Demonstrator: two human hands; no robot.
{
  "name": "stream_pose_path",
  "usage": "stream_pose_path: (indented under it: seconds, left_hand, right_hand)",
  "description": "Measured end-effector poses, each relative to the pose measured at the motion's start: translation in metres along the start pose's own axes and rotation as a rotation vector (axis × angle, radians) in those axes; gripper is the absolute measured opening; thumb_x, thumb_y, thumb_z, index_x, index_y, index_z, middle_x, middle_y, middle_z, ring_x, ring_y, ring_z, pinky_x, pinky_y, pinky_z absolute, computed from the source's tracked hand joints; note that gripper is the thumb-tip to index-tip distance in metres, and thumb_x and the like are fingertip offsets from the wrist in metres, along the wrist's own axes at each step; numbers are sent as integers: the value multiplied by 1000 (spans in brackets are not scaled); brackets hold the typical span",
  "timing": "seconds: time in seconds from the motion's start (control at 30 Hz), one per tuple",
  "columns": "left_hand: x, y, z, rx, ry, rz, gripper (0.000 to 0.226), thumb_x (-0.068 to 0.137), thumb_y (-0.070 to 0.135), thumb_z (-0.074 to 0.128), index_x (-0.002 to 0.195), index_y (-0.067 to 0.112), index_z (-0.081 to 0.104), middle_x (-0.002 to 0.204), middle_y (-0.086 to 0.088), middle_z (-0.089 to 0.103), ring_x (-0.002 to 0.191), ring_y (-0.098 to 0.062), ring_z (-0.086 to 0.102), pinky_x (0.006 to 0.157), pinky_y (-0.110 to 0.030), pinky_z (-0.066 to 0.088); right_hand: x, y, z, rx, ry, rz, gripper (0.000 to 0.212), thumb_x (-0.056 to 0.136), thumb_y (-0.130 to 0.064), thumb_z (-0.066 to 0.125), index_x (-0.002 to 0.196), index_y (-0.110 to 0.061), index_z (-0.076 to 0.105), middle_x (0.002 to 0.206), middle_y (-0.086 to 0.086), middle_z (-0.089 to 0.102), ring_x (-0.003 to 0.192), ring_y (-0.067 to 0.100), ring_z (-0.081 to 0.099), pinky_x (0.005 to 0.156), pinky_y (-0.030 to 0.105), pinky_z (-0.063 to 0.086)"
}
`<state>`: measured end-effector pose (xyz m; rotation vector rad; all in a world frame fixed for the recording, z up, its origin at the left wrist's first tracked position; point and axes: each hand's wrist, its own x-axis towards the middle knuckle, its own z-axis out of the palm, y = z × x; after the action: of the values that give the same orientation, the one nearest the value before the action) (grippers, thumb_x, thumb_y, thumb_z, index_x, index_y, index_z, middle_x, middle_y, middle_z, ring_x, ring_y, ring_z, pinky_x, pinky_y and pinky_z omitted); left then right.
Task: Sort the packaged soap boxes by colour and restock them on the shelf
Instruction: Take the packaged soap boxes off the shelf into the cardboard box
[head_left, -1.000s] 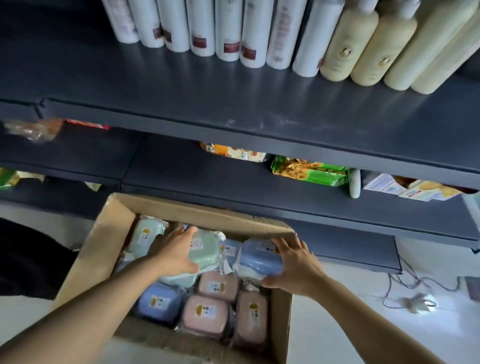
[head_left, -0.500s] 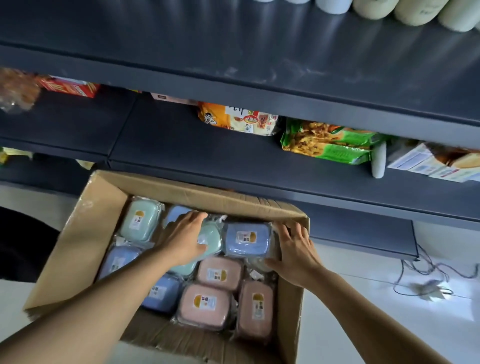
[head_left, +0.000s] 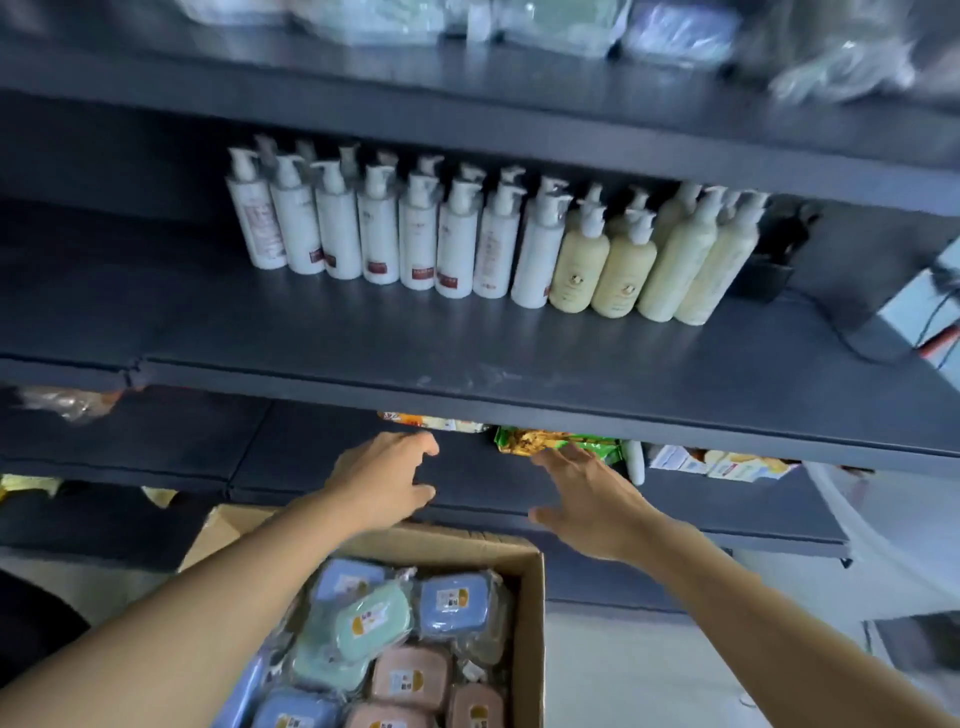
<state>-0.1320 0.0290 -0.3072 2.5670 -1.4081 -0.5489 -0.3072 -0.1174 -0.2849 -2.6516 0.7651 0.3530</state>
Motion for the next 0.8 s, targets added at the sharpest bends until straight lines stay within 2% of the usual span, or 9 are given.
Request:
stream_pose_path:
  seconds: [0.1,0.23,0.4,0.5,0.6,0.8]
  left_hand:
    - [-8,24,-53,24,60,82,40,88,37,60,126,32,47,127,10,54,117,-15,50,89,-33,45]
    - [-16,59,-119,53,151,191,41,89,38,60,128,32,48,124,10,56,111,-11,54,85,-32,47]
    - [-18,105,-179,60,218,291,39,88,39,61,124,33,50,116,13,58,105,-11,56,88,-34,47]
    - [-14,136,-206,62,261,338,35,86,37,61,119,34,53,111,15,56,104,-11,54,86,-33,46]
    - [-3,164,-229,66,322,374,29,85,33,59,114,36,55,111,17,57,103,-11,55,83,-33,48]
    - [41,222,-266,101,387,411,38,88,34,61,124,33,50,123,12,55,114,-10,52,92,-35,45]
  right_hand:
    - [-21,-9,-53,-38,88,-1,58,90,-38,56,140,-19,35,137,5,40,127,24,38,97,36,40]
    - [-51,-14,-118,-63,194,3,59,91,-37,55,143,-20,33,136,3,40,124,23,41,96,36,42]
    - [-83,-15,-186,-75,345,33,55,91,-38,57,139,-17,39,127,4,45,110,23,49,92,37,45]
    - [-97,-6,-219,-101,438,45,55,91,-37,57,139,-18,39,130,4,45,118,24,46,94,36,42]
    - [-103,10,-250,-84,528,79,53,90,-37,56,137,-19,41,131,4,44,115,23,48,94,38,44]
    - [-90,65,-311,-90,652,146,54,88,-36,58,136,-21,40,130,5,43,119,26,45,96,42,43]
